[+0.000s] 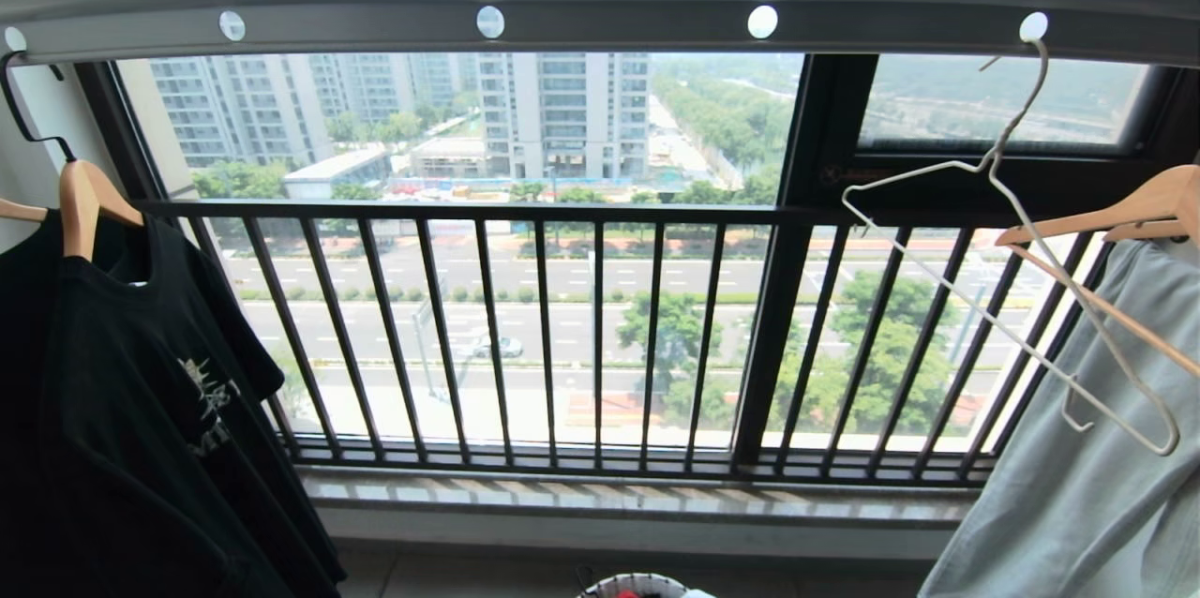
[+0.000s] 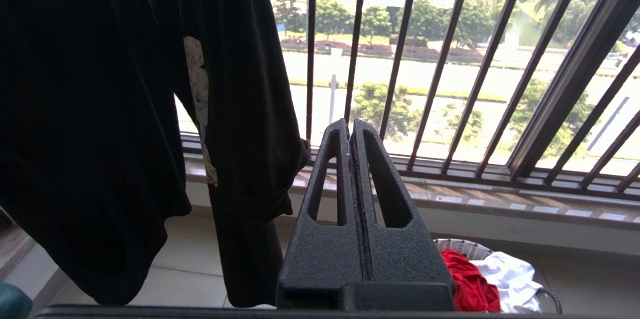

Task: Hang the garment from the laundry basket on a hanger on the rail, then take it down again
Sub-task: Pick up the clothes rack on the clothesline

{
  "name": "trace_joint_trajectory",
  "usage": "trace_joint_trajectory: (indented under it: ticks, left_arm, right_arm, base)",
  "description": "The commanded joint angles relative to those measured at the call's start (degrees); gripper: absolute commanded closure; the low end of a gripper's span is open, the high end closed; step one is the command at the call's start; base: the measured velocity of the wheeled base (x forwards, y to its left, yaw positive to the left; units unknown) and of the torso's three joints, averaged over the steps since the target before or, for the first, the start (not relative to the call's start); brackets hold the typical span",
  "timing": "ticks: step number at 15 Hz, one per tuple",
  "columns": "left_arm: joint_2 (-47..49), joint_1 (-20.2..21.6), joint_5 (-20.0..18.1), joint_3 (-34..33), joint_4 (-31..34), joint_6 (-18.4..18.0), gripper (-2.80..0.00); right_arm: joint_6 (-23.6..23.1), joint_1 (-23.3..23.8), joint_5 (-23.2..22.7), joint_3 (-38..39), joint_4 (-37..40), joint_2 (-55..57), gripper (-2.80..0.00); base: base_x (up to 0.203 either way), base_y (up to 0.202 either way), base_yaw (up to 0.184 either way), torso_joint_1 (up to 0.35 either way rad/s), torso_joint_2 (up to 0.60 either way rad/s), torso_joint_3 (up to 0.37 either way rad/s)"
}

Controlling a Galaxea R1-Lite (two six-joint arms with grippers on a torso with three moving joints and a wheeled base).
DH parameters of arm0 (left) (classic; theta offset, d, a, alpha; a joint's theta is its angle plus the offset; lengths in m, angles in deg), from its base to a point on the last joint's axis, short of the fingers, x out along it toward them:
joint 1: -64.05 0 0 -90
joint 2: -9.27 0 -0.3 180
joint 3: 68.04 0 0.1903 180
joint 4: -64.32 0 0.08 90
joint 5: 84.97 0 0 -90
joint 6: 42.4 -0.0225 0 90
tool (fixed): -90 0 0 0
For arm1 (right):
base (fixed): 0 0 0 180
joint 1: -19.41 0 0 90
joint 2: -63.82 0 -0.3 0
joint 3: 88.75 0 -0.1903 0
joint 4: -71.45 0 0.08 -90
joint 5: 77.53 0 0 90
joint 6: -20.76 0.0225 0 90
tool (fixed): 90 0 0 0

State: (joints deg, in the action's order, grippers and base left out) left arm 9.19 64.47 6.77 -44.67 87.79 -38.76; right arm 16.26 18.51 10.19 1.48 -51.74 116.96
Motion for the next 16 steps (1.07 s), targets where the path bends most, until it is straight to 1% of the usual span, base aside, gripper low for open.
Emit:
trace_joint_trajectory:
  ticks: [1, 3, 5, 6, 12, 16]
  left_arm:
    - [0.07, 0.02, 0.03, 0.0, -0.01, 0.05, 0.0]
    - [0.07, 0.02, 0.03, 0.0, -0.01, 0.05, 0.0]
    - [0.07, 0.02, 0.03, 0.0, -0.01, 0.05, 0.0]
    - [0.07, 0.02, 0.03, 0.0, -0.01, 0.05, 0.0]
    - [0.07, 0.02, 0.03, 0.0, -0.01, 0.05, 0.0]
    - [0.07, 0.02, 0.03, 0.0, -0.01, 0.05, 0.0]
  right_arm:
    - [-2.6, -0.66, -1.28, -1.47, 0.75, 3.67, 0.0]
    - [-3.99, -1.02, -4.19, -1.52, 0.75, 3.57, 0.0]
    - [-8.05, -1.04, -4.31, -1.45, 0.79, 3.1, 0.0]
    - [-8.5, -1.04, -4.31, -1.45, 0.75, 2.76, -2.8]
    - [-8.84, -1.13, -6.32, -1.59, -0.47, 5.93, -2.8]
    - [-9.03, -1.13, -6.72, -2.09, -5.23, 10.86, -2.8]
  base:
    - [0.0, 0.0, 0.0, 0.0, 0.0, 0.0]
    - [0.0, 0.0, 0.0, 0.0, 0.0, 0.0]
    - [0.0, 0.0, 0.0, 0.0, 0.0, 0.0]
    - [0.0, 0.0, 0.0, 0.0, 0.0, 0.0]
    - [0.0, 0.0, 0.0, 0.0, 0.0, 0.0]
    - [0.0, 0.0, 0.0, 0.0, 0.0, 0.0]
